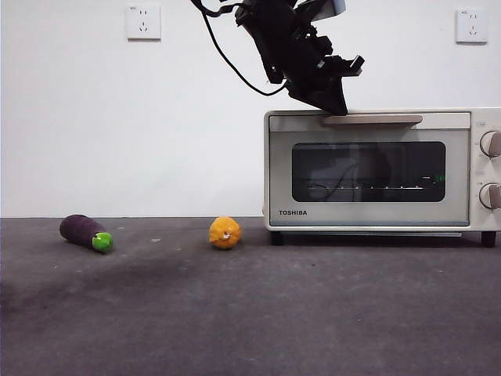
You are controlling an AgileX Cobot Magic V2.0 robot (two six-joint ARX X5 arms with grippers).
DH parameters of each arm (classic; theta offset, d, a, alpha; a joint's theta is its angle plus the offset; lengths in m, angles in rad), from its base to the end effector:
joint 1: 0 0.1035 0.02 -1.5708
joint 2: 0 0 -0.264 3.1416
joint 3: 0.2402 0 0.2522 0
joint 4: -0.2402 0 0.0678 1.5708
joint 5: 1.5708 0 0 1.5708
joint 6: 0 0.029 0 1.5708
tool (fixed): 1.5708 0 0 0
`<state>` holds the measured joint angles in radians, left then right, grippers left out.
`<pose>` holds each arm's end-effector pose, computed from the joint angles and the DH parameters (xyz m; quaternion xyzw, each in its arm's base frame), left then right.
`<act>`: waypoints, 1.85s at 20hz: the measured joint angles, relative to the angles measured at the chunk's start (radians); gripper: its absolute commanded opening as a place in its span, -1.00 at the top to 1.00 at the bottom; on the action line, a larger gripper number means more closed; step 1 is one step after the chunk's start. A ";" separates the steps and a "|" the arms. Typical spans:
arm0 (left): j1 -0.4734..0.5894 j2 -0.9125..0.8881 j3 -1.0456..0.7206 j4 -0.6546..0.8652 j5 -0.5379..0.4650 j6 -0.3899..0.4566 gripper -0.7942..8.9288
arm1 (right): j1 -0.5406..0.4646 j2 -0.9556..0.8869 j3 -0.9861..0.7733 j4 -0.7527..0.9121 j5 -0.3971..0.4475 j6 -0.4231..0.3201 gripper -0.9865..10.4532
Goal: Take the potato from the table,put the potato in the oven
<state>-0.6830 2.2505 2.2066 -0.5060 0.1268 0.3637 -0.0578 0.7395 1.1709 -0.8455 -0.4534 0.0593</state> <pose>0.3976 -0.3283 0.3076 0.2333 0.1882 -0.4201 0.8566 0.1089 0.0064 0.4006 0.0804 0.2045 0.1863 0.9576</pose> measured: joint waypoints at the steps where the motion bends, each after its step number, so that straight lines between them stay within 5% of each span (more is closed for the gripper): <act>1: 0.000 0.000 0.001 -0.006 0.000 -0.008 0.85 | 0.000 0.000 0.000 -0.002 0.000 0.000 0.83; 23: -0.090 0.025 0.023 -0.171 0.087 -0.104 0.85 | 0.012 -0.003 0.021 -0.077 0.000 0.000 0.83; 37: -0.126 0.054 0.005 -0.358 0.101 -0.175 0.85 | 0.012 -0.038 0.258 -0.206 0.065 -0.018 0.83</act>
<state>-0.8089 2.3047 2.2116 -0.8639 0.2276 0.1883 -0.0460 0.7017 1.4292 -1.0519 -0.3885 0.0418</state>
